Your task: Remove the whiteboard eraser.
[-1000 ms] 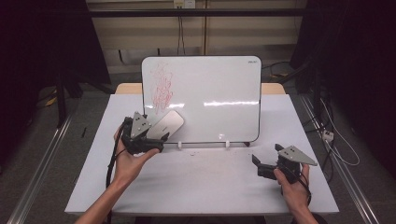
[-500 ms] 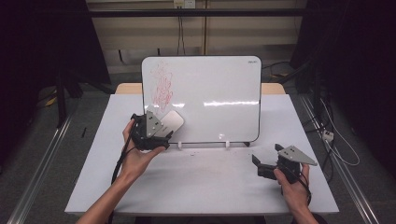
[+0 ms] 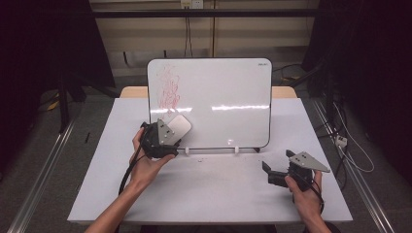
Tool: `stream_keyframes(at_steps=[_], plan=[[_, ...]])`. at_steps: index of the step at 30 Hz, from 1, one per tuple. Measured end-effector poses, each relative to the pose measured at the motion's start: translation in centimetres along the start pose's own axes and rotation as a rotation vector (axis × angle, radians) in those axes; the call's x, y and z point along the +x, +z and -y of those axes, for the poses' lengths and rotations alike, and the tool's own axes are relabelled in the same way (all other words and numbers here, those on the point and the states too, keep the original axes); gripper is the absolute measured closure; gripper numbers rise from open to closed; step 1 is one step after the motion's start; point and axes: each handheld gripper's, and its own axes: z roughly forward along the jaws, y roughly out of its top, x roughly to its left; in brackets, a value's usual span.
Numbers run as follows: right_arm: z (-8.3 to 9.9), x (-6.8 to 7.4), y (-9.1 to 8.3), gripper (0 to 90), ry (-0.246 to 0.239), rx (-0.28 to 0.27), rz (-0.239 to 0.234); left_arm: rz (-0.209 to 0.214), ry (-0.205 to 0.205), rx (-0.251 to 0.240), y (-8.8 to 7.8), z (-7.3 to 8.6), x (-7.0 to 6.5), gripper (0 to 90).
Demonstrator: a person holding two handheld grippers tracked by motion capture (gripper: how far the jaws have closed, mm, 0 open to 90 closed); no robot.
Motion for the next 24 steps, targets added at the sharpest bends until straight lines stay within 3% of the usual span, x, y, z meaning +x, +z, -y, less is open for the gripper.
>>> stream_keyframes(at_steps=[7,11,13,16,21,24], plan=[[0.0,0.0,0.0,4.0,-0.001,0.003,0.0,-0.006,0.043,0.034,0.7,0.1,-0.5,17.0],[0.0,0.0,0.0,4.0,-0.004,0.003,0.001,-0.008,0.064,0.046,1.0,0.1,-0.8,26.4],[0.0,0.0,0.0,3.9,-0.005,0.003,0.0,-0.003,0.05,0.043,1.3,0.1,-0.8,26.4],[0.0,0.0,0.1,4.0,-0.007,0.005,0.0,-0.017,0.073,0.043,1.6,0.1,-1.0,29.1],[0.0,0.0,0.1,4.0,-0.008,0.005,0.003,-0.029,0.054,0.036,1.9,0.1,-1.1,29.4],[0.0,0.1,0.1,4.0,-0.007,0.005,0.004,-0.03,0.064,0.044,1.9,0.1,-1.1,29.6]])
